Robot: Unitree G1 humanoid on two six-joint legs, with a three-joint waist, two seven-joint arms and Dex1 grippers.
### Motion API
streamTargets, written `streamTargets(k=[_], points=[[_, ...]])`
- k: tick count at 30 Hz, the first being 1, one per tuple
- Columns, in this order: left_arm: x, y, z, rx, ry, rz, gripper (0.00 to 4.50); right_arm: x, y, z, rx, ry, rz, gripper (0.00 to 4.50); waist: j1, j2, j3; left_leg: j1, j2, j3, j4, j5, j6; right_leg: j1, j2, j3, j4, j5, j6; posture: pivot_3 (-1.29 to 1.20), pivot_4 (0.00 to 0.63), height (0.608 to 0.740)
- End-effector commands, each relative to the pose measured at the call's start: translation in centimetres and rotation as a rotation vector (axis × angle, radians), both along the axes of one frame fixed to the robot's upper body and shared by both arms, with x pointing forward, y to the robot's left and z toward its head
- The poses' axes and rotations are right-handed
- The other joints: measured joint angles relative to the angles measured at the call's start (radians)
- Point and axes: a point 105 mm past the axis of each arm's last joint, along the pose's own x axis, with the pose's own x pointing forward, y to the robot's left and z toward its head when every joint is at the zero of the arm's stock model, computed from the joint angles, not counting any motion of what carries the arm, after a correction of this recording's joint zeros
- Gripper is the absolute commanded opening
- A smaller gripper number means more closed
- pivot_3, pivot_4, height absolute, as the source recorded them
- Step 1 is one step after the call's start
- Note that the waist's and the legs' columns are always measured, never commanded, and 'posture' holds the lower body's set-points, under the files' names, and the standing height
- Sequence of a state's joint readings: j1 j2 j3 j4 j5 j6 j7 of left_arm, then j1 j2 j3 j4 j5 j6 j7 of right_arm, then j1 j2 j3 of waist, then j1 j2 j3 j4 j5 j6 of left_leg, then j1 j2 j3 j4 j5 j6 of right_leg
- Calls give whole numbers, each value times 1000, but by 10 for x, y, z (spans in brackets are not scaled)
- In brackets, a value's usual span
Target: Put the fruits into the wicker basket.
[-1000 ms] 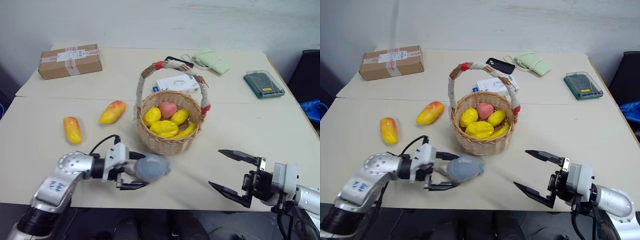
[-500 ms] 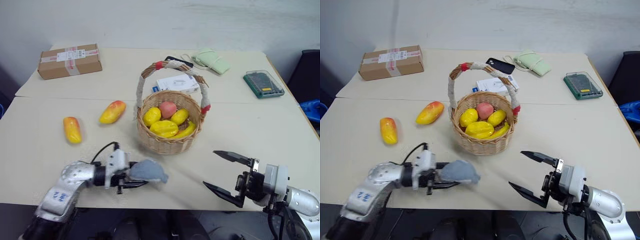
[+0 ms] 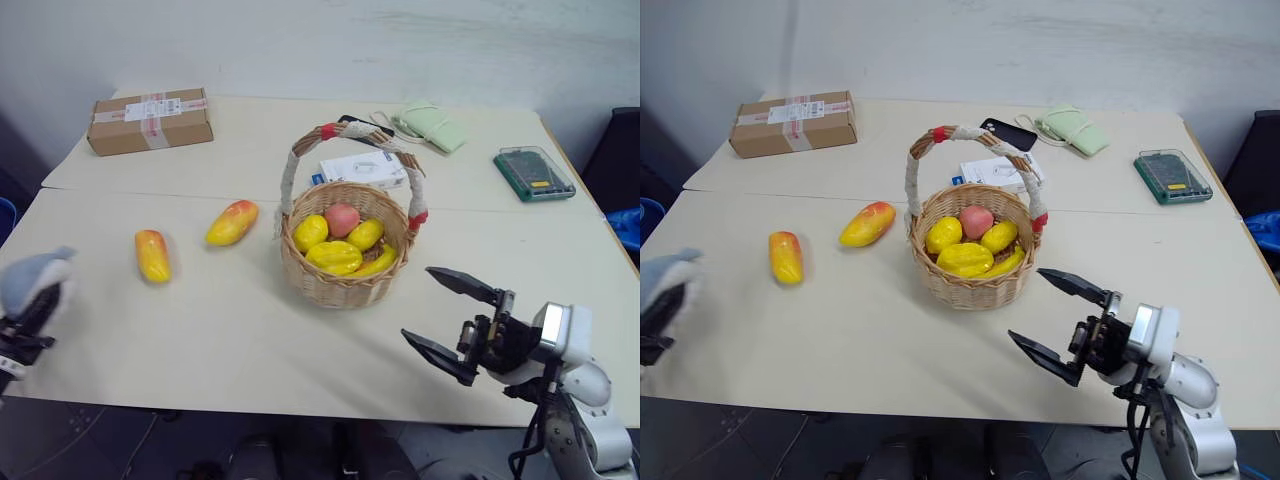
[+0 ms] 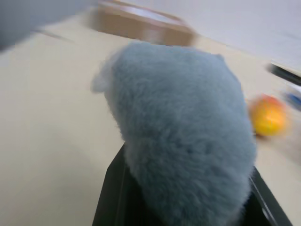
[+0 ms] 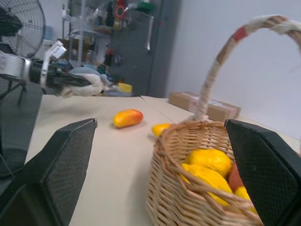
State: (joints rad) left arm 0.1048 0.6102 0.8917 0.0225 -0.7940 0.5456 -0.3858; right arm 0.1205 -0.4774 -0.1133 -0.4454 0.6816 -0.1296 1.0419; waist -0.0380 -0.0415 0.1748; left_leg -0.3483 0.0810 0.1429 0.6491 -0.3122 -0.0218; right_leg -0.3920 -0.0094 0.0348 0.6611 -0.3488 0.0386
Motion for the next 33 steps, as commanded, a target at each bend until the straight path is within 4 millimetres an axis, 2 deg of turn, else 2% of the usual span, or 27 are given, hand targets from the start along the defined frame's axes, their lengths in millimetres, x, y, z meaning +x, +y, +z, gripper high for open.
streamTargets(k=[1,4,9,15,19,21,24,29,31,33], points=[[21,15,-6,-64,9,178,1126,0,3,4,9,-32,7,4500,10,-2,-1,-1,0,0,1,0,0,0,0,0,0,0,0,0,150,740],[33,19,-13,-115,12,295,1126,0,5,2,2,-42,7,4500,12,-6,-4,-3,0,-1,2,0,-1,-1,0,-2,0,0,1,0,150,740],[11,45,-13,-158,-37,516,2600,7,-5,4,-12,-62,-44,4500,-10,-7,-4,-2,2,2,0,0,-6,-2,1,0,0,0,1,0,150,740],[-10,63,17,-75,-96,572,4477,12,-18,3,-37,-62,-86,4500,-12,-7,-4,-2,2,1,0,2,-7,-2,1,-1,1,0,0,0,150,740],[-8,64,37,55,-85,479,4477,11,-21,1,-58,-46,-83,4500,-9,-7,-4,-1,1,1,0,2,-6,-2,1,-1,1,0,0,0,150,740],[-6,63,40,94,-67,447,4477,10,-22,0,-66,-42,-79,4500,-7,-7,-4,-1,1,1,0,2,-7,-2,0,-2,1,0,0,0,150,740],[-1,56,66,185,-108,328,4477,10,-24,-1,-78,-31,-79,4500,-5,-7,-4,-1,1,1,-1,2,-7,-2,0,-1,0,0,0,0,150,740],[10,23,122,356,-243,9,4477,11,-26,0,-103,-19,-85,4500,-6,-7,-4,-1,2,1,-2,2,-7,-2,0,-2,0,-1,-1,0,150,740],[22,12,126,398,-189,-104,4477,11,-27,2,-110,-19,-83,4500,-6,-5,-3,-2,2,1,-2,2,-7,-3,0,-2,0,-1,-2,0,150,740],[36,-6,119,361,-76,-228,4477,12,-28,5,-116,-25,-81,4500,-4,-3,-2,-2,1,1,-2,1,-7,-3,0,-2,0,-1,-2,0,150,740]])
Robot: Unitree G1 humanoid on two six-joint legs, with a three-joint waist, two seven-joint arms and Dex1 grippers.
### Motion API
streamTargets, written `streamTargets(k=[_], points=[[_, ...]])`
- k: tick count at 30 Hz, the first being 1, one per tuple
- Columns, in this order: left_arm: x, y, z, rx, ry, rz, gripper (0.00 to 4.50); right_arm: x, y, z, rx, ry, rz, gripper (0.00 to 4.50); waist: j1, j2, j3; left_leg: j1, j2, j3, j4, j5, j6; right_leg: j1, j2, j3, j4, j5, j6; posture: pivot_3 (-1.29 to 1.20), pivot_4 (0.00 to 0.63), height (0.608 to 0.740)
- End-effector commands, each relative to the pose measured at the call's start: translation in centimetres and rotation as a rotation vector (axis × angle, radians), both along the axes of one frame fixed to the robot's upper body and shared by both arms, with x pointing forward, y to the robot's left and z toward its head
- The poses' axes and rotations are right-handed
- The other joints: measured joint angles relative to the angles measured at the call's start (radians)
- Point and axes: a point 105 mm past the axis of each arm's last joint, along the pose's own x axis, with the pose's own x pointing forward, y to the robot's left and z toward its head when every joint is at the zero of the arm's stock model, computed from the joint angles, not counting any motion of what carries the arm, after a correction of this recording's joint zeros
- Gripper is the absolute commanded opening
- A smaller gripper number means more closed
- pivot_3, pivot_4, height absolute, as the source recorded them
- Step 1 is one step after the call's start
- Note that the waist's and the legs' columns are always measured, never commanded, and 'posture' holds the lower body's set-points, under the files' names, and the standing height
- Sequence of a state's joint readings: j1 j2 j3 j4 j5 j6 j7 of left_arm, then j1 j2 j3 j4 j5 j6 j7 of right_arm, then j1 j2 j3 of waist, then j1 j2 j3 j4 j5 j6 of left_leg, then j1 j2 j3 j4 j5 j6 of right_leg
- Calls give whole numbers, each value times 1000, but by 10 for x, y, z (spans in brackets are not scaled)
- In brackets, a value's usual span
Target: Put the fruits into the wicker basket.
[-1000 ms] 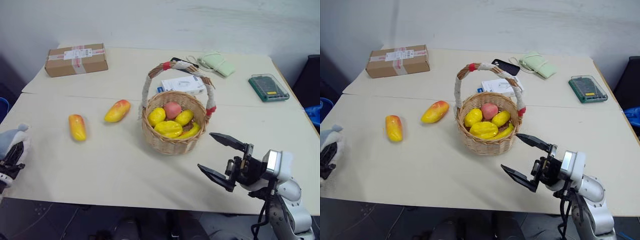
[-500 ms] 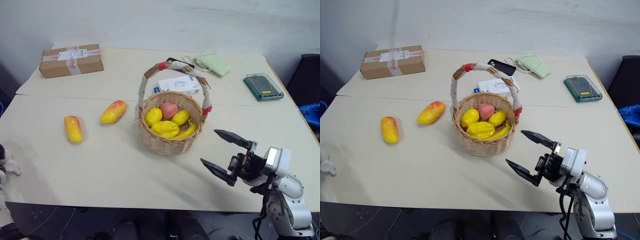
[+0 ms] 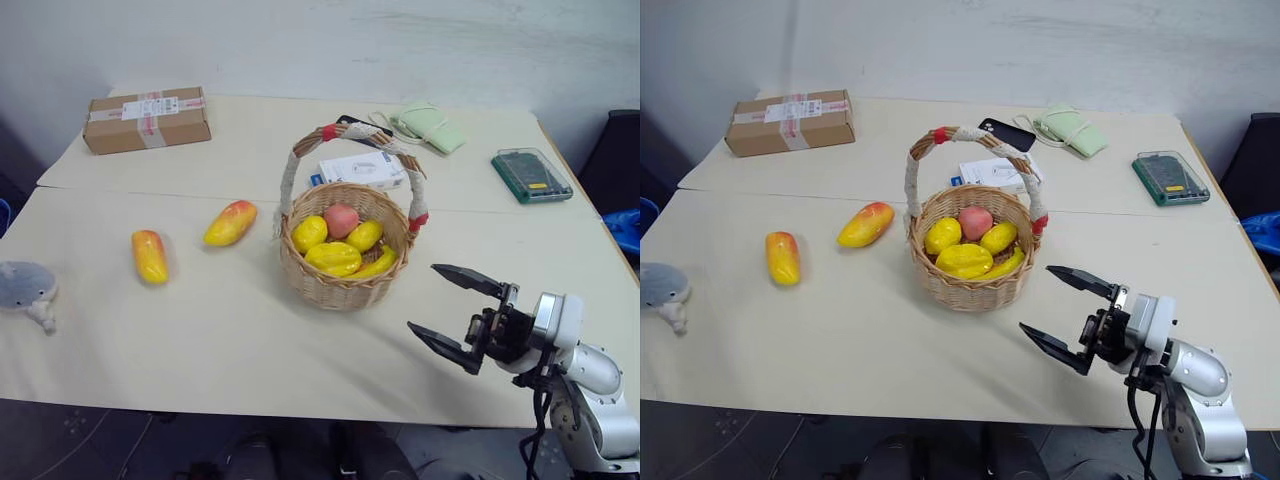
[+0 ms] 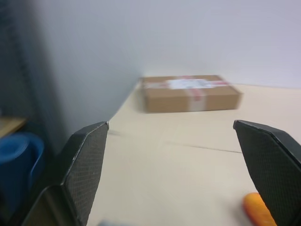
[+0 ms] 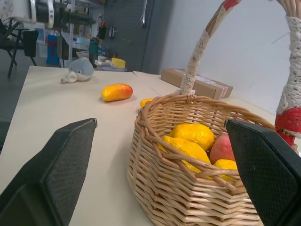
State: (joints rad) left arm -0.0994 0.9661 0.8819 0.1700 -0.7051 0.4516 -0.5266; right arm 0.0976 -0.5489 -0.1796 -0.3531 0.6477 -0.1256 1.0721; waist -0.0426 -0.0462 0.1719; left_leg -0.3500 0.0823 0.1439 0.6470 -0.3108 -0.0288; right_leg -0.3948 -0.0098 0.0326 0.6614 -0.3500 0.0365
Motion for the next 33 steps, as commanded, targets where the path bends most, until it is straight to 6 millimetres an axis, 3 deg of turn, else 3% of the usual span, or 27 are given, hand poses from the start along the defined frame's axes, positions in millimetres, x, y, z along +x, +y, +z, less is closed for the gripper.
streamTargets(k=[1,5,10,13,15,23,26,29,33], points=[[19,-31,-10,-22,193,-166,4477,-1,-5,16,-9,-57,-5,4500,1,3,1,0,0,0,0,0,0,0,0,0,0,0,0,0,150,740],[30,-47,-55,-91,532,-125,4477,0,-3,30,-10,-102,-3,4500,-3,6,3,0,0,0,-1,-2,3,-1,0,1,0,0,0,0,150,740],[38,-51,-77,-200,630,-10,4477,2,9,53,37,-163,4,4500,-17,5,4,-3,1,0,0,0,-1,-5,2,2,2,0,0,0,150,740],[58,-84,-95,-295,643,-122,4477,5,19,62,55,-174,10,4500,-12,5,4,-3,1,1,1,1,-2,-6,2,2,3,0,0,0,150,740],[68,-105,-97,-369,620,-203,4477,6,22,63,57,-172,9,4500,-3,5,4,-4,0,1,2,1,-2,-6,2,2,4,0,0,0,150,740],[88,-104,-122,-327,718,-84,4477,7,30,67,54,-169,-8,4500,5,1,5,-4,0,2,4,2,-3,-7,2,4,4,0,1,0,150,740],[99,-115,-124,-332,699,-120,4477,9,29,68,60,-171,-37,4500,11,1,5,-4,0,2,4,3,-4,-7,2,3,4,0,1,0,150,740],[105,-121,-129,-325,700,-140,3845,9,29,68,61,-168,-47,4500,17,1,5,-4,-1,2,4,4,-4,-8,2,3,7,0,1,0,150,740],[108,-118,-130,-351,684,-143,2596,9,27,66,58,-166,-61,4500,16,1,5,-4,-1,2,4,5,-3,-8,1,3,8,0,1,0,150,740]])
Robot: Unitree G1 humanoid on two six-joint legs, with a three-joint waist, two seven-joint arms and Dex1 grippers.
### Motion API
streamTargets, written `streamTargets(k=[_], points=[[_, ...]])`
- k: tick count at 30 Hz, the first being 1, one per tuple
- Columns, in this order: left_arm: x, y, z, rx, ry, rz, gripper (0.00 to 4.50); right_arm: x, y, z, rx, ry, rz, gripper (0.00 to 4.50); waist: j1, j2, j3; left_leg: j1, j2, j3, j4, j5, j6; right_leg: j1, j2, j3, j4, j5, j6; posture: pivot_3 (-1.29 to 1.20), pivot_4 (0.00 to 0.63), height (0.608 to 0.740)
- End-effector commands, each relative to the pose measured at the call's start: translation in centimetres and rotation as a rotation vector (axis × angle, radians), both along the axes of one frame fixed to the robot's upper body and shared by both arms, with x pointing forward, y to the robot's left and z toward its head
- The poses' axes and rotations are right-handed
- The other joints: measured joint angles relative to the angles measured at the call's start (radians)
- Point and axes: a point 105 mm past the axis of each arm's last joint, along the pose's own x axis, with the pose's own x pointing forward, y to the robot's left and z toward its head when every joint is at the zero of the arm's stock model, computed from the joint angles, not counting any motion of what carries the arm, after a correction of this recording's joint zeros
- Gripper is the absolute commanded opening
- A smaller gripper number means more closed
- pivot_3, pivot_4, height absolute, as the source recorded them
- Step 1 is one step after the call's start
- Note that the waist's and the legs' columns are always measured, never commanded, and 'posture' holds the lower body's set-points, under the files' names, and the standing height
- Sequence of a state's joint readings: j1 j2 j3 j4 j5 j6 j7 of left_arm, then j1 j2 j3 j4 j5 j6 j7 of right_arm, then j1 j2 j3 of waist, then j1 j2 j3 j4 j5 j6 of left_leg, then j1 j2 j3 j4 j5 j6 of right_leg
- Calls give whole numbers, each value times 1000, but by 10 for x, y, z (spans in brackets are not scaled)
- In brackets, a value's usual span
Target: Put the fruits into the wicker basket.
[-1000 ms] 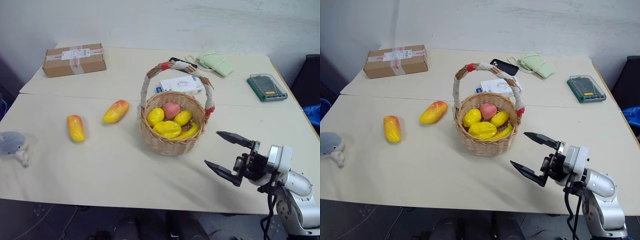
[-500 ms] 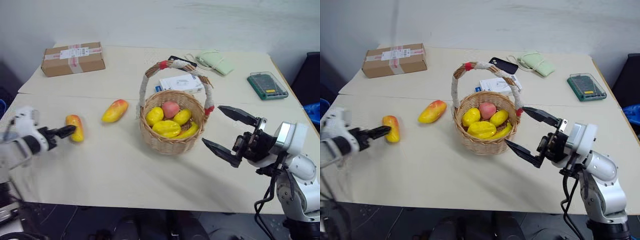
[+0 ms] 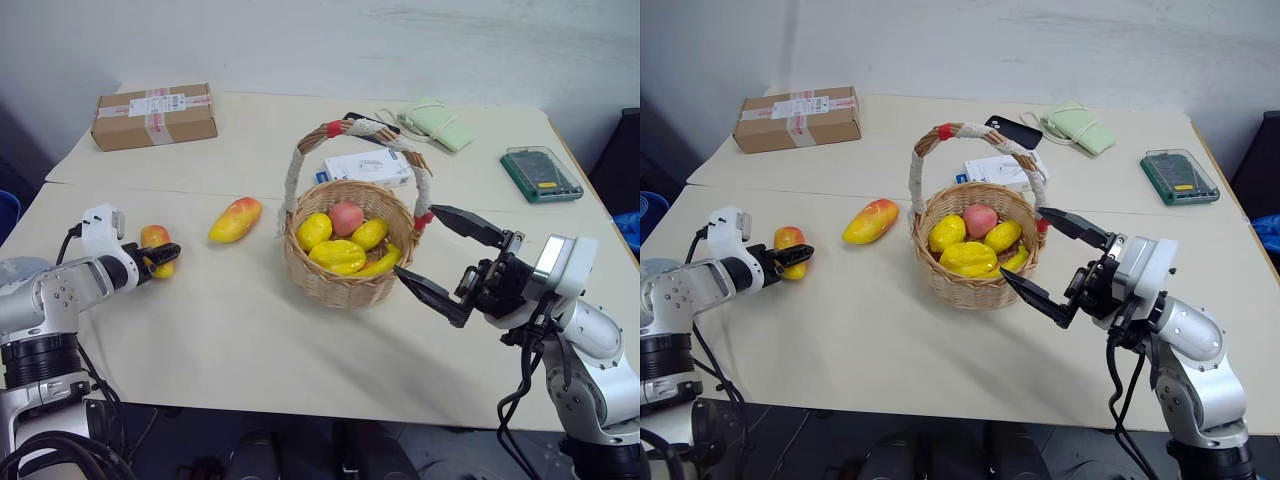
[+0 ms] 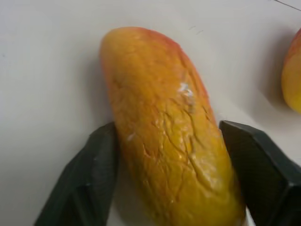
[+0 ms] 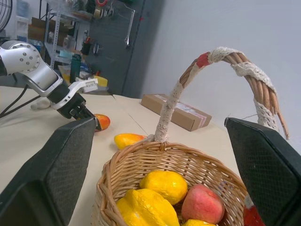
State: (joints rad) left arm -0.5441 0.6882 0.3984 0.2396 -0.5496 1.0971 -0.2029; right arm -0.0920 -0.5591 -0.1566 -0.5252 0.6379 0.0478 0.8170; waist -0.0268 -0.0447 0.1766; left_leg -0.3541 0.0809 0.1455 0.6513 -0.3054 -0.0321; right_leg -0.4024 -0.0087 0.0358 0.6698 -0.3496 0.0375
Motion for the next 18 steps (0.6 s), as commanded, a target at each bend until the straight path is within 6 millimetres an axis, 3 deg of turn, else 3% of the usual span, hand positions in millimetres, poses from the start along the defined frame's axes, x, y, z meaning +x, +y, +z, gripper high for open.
streamTargets(k=[1,3,5,6,7,9,11,13,14,16,18], points=[[2,1,9,-63,-66,-9,2349,-8,-1,6,-5,-46,-9,4500,0,0,0,0,0,0,0,0,0,0,0,0,0,0,0,0,150,740],[-5,15,41,-74,-245,-24,1991,-8,-10,3,-13,-47,-48,4500,-1,0,0,0,0,0,0,0,0,0,0,0,0,0,0,0,150,740],[-13,24,58,-51,-348,-46,1983,-8,-16,0,-19,-45,-69,4500,-4,-1,0,-1,1,0,-1,0,-1,-2,0,0,0,0,0,0,150,740],[-28,12,77,-65,-462,-220,1983,-10,-21,-4,-38,-47,-79,4500,-11,-1,0,-2,1,1,-1,1,-1,-3,1,0,0,0,0,0,150,740],[-44,1,84,-68,-502,-377,1983,-12,-25,-9,-68,-50,-81,4500,-16,-2,0,-3,1,2,-1,1,-1,-5,1,1,0,0,0,0,150,740],[-81,-26,85,-52,-502,-711,1983,-17,-40,-26,-150,-35,-91,4500,-24,-1,1,-4,2,2,-3,1,-2,-7,1,1,-1,0,-1,0,150,740],[-98,-43,79,-16,-436,-895,1983,-18,-53,-32,-152,-17,-119,4500,-25,0,1,-4,2,2,-5,1,-3,-6,1,0,-4,-1,-1,0,150,740],[-104,-69,84,-8,-413,-1070,1983,-19,-60,-33,-147,-12,-141,4500,-16,2,2,-3,1,1,-3,1,-2,-4,0,-1,-4,-1,-1,0,150,740],[-103,-91,89,-9,-429,-1171,1983,-20,-63,-35,-151,-7,-151,4500,-10,3,3,-3,0,0,-3,2,-1,-4,0,-1,-4,-1,-1,0,150,740],[-93,-134,96,28,-488,-1321,1983,-24,-69,-39,-151,12,-173,4500,5,3,3,-2,-1,-1,-3,3,1,-1,0,-1,-4,1,1,0,150,740],[-79,-160,97,61,-521,-1370,1983,-28,-71,-43,-151,29,-182,4500,6,3,3,1,-2,-2,-4,4,4,9,-1,-2,-9,3,3,0,150,740]])
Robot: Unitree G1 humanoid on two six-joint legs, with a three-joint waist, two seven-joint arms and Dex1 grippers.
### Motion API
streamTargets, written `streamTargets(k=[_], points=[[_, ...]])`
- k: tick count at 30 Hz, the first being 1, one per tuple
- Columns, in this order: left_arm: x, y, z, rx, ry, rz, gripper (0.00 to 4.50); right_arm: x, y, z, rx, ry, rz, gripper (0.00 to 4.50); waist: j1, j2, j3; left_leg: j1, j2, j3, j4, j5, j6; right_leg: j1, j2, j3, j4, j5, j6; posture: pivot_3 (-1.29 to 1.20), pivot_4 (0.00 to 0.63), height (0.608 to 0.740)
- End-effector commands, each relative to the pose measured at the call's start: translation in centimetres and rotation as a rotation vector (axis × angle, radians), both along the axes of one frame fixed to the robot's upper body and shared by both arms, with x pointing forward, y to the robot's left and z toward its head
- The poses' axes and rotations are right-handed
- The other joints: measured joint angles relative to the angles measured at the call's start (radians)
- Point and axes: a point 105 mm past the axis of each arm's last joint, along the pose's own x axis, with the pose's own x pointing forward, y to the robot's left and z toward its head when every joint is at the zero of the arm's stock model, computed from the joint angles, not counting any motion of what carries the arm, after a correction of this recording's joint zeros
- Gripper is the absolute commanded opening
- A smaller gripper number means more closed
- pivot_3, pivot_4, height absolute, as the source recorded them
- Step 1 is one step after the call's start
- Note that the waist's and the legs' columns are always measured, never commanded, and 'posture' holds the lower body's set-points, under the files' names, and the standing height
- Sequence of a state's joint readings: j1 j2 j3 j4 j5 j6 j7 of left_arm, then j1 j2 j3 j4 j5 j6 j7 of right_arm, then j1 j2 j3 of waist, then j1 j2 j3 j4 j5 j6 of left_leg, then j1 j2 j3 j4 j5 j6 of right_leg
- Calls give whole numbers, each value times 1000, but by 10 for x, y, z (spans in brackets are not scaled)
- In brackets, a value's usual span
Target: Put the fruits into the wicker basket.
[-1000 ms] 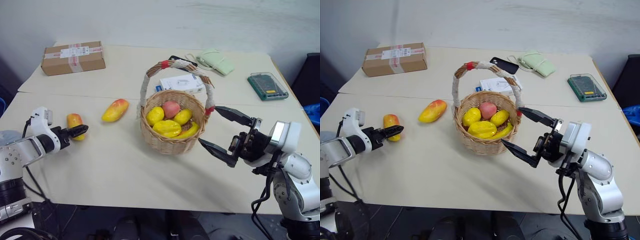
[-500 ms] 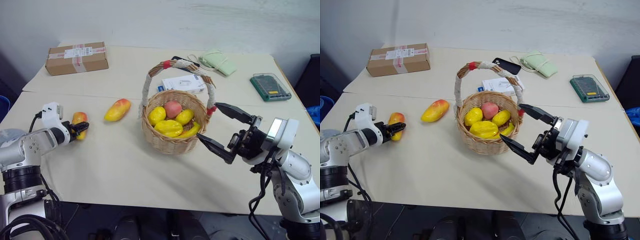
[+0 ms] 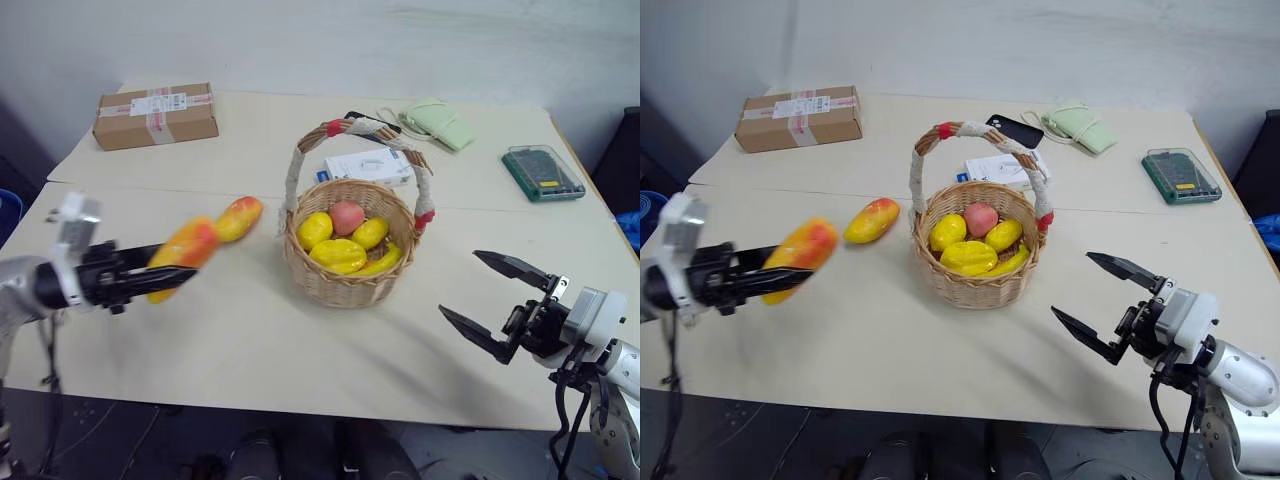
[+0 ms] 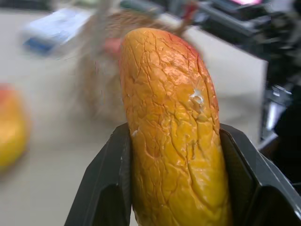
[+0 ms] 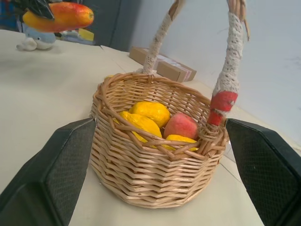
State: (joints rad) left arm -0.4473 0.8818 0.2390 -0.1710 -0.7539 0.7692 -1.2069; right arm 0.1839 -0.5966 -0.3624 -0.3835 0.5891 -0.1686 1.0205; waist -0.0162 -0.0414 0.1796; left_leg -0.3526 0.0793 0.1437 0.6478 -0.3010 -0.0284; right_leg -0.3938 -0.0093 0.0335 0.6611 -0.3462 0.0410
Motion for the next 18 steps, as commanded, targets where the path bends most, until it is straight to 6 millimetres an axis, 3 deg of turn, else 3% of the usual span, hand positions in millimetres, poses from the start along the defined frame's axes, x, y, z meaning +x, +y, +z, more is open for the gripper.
streamTargets(k=[1,3,5,10,17,18], points=[[18,-52,-1,66,-88,-103,1983,-10,-8,2,0,-18,-28,4500,-5,0,-1,1,0,2,0,0,0,1,0,2,-1,1,1,0,150,740],[37,-83,1,81,-145,-101,1983,-15,-10,1,6,-15,-58,4500,-7,1,-1,1,-1,2,1,-2,2,2,0,2,-1,2,3,0,150,740],[55,-102,5,70,-156,-56,1983,-19,-11,4,24,-27,-91,4500,-14,1,-1,-1,-1,3,2,-2,3,0,0,3,-2,2,4,0,150,740],[71,-126,2,100,-164,-33,1983,-30,-6,7,61,-42,-138,4500,-31,3,0,0,1,3,1,-3,-1,-4,5,9,-1,1,5,0,150,740],[56,-123,20,-23,-187,-139,4236,-32,4,12,119,-68,-154,4500,-33,5,1,1,1,2,3,-1,-3,-4,5,10,3,0,4,0,150,740],[55,-116,23,-31,-192,-136,4236,-30,6,13,126,-71,-151,4500,-34,5,1,1,1,2,3,-1,-3,-4,5,10,3,0,4,0,150,740]])
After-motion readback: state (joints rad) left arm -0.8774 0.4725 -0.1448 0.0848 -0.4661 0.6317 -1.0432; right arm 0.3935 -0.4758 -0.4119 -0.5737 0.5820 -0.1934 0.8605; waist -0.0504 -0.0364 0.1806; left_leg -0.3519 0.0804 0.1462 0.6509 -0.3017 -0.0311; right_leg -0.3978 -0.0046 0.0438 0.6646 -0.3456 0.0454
